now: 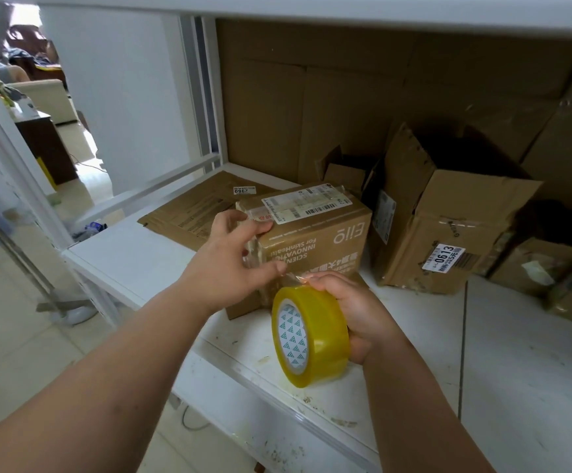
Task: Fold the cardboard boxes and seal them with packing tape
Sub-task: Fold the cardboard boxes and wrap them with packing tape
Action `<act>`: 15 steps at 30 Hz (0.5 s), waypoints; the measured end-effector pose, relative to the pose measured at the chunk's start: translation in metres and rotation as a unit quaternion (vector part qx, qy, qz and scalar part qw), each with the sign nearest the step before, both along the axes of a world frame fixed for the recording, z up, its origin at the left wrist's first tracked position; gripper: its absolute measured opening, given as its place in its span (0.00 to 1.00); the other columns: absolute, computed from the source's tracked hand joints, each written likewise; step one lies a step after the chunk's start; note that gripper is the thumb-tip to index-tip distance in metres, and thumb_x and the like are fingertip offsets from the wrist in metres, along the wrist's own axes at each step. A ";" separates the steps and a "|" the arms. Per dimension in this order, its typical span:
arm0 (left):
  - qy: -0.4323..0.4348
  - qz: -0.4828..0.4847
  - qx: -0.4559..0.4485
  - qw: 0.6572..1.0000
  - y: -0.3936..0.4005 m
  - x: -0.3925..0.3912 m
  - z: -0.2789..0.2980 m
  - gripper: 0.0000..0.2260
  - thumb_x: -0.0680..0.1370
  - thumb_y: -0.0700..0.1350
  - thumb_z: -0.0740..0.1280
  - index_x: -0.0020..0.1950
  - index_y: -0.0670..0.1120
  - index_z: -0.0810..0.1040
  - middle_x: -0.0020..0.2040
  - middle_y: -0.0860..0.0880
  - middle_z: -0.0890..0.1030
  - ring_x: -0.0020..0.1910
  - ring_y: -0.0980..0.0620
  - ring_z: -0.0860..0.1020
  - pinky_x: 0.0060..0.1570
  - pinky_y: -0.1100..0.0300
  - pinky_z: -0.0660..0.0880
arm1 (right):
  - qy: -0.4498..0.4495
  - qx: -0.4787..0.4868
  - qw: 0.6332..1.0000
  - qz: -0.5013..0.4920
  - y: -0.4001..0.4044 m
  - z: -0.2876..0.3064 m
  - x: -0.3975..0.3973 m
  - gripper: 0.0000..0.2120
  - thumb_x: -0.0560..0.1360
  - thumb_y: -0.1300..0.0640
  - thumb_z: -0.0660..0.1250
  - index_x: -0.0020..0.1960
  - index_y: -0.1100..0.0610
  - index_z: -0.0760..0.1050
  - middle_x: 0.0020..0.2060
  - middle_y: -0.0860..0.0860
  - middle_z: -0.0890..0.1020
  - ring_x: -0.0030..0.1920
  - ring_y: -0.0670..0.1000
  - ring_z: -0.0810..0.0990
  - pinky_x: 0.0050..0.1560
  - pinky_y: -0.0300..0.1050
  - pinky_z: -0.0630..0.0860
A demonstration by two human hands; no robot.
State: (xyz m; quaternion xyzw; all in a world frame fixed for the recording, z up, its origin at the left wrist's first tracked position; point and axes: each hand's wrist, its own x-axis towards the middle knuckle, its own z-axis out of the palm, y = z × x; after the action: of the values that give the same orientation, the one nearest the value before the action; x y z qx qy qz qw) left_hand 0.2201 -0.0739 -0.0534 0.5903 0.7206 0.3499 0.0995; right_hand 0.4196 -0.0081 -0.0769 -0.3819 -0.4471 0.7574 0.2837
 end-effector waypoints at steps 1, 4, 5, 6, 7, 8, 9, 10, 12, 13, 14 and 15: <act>0.002 0.018 0.007 1.000 0.001 0.006 -0.003 0.30 0.72 0.61 0.73 0.71 0.60 0.67 0.73 0.54 0.57 0.62 0.46 0.75 0.60 0.48 0.76 | -0.003 0.006 1.000 -0.002 -0.001 0.001 0.000 0.04 0.75 0.59 0.69 0.47 0.56 0.83 0.52 0.61 0.83 0.56 0.62 0.82 0.62 0.64 0.76; 0.023 0.051 0.044 0.997 0.004 0.018 -0.007 0.27 0.75 0.57 0.71 0.71 0.58 0.66 0.80 0.52 0.52 0.70 0.42 0.71 0.63 0.42 0.74 | -0.012 0.022 1.000 -0.011 -0.003 0.002 0.004 0.04 0.75 0.60 0.69 0.47 0.55 0.83 0.49 0.58 0.84 0.51 0.58 0.83 0.54 0.57 0.81; 0.025 0.054 0.057 0.997 0.004 0.018 -0.007 0.25 0.77 0.56 0.70 0.71 0.58 0.66 0.80 0.53 0.53 0.71 0.44 0.70 0.64 0.43 0.74 | -0.012 0.026 0.999 -0.017 -0.003 0.003 0.006 0.04 0.75 0.60 0.69 0.46 0.55 0.83 0.47 0.56 0.84 0.50 0.57 0.83 0.51 0.54 0.82; 0.019 0.054 0.066 0.996 0.004 0.016 -0.007 0.24 0.78 0.55 0.69 0.72 0.59 0.66 0.80 0.54 0.55 0.71 0.45 0.70 0.64 0.43 0.74 | -0.013 0.030 0.999 -0.023 -0.003 0.003 0.010 0.05 0.75 0.61 0.69 0.47 0.55 0.83 0.47 0.55 0.84 0.49 0.56 0.83 0.50 0.53 0.82; 0.002 0.052 0.074 0.996 0.003 0.013 -0.007 0.24 0.78 0.53 0.69 0.72 0.60 0.67 0.80 0.55 0.56 0.72 0.47 0.70 0.65 0.44 0.73 | -0.014 0.037 0.999 -0.028 -0.002 0.002 0.013 0.05 0.75 0.61 0.69 0.47 0.54 0.83 0.48 0.55 0.84 0.51 0.57 0.83 0.51 0.53 0.82; -0.022 0.049 0.082 0.995 0.003 0.010 -0.005 0.24 0.78 0.51 0.69 0.72 0.60 0.67 0.80 0.56 0.57 0.72 0.48 0.70 0.65 0.45 0.73 | -0.018 0.044 0.998 -0.032 -0.001 0.002 0.017 0.05 0.75 0.61 0.68 0.48 0.54 0.83 0.49 0.55 0.84 0.52 0.58 0.83 0.54 0.56 0.81; -0.045 0.046 0.088 0.994 0.002 0.005 -0.004 0.24 0.78 0.49 0.70 0.72 0.59 0.68 0.79 0.56 0.58 0.71 0.49 0.70 0.66 0.46 0.73 | -0.021 0.051 0.998 -0.036 0.000 0.002 0.020 0.06 0.76 0.61 0.68 0.48 0.54 0.83 0.50 0.55 0.84 0.54 0.59 0.83 0.57 0.58 0.80; -0.065 0.044 0.091 0.993 0.001 0.001 -0.001 0.24 0.78 0.47 0.70 0.71 0.60 0.69 0.79 0.57 0.60 0.71 0.49 0.71 0.65 0.49 0.73 | -0.024 0.054 0.997 -0.040 0.000 0.001 0.023 0.06 0.76 0.61 0.68 0.49 0.54 0.82 0.51 0.55 0.84 0.54 0.59 0.82 0.59 0.60 0.79; -0.105 0.033 0.086 0.990 -0.002 -0.008 0.006 0.23 0.78 0.44 0.70 0.68 0.63 0.70 0.77 0.59 0.63 0.66 0.53 0.73 0.59 0.61 0.73 | -0.023 0.056 0.997 -0.046 0.000 0.002 0.029 0.07 0.76 0.62 0.67 0.50 0.55 0.82 0.50 0.57 0.83 0.53 0.60 0.82 0.59 0.61 0.77; -0.127 0.022 0.083 0.988 -0.004 -0.013 0.010 0.22 0.78 0.44 0.70 0.65 0.65 0.71 0.76 0.61 0.65 0.63 0.56 0.74 0.55 0.65 0.72 | -0.019 0.058 0.997 -0.047 0.001 0.003 0.033 0.07 0.75 0.62 0.66 0.50 0.55 0.82 0.51 0.58 0.83 0.53 0.60 0.82 0.59 0.62 0.77; -0.154 0.008 0.081 0.985 -0.006 -0.016 0.015 0.21 0.78 0.43 0.70 0.62 0.67 0.72 0.75 0.62 0.66 0.61 0.58 0.75 0.53 0.67 0.72 | -0.011 0.061 0.997 -0.049 0.002 0.004 0.038 0.08 0.75 0.63 0.66 0.48 0.54 0.82 0.51 0.58 0.82 0.53 0.61 0.81 0.59 0.62 0.77; -0.182 -0.006 0.079 0.980 -0.009 -0.020 0.018 0.21 0.78 0.41 0.70 0.59 0.68 0.74 0.74 0.61 0.68 0.61 0.58 0.76 0.54 0.65 0.73 | 0.002 0.062 0.997 -0.052 0.004 0.005 0.043 0.08 0.73 0.63 0.67 0.46 0.53 0.82 0.52 0.59 0.82 0.54 0.62 0.81 0.59 0.63 0.76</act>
State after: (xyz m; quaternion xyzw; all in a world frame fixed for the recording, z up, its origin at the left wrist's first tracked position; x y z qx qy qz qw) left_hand 0.2000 -0.0826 -0.0353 0.5270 0.6568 0.5069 0.1840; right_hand 0.4625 -0.0044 -0.0716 -0.3852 -0.4719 0.7133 0.3467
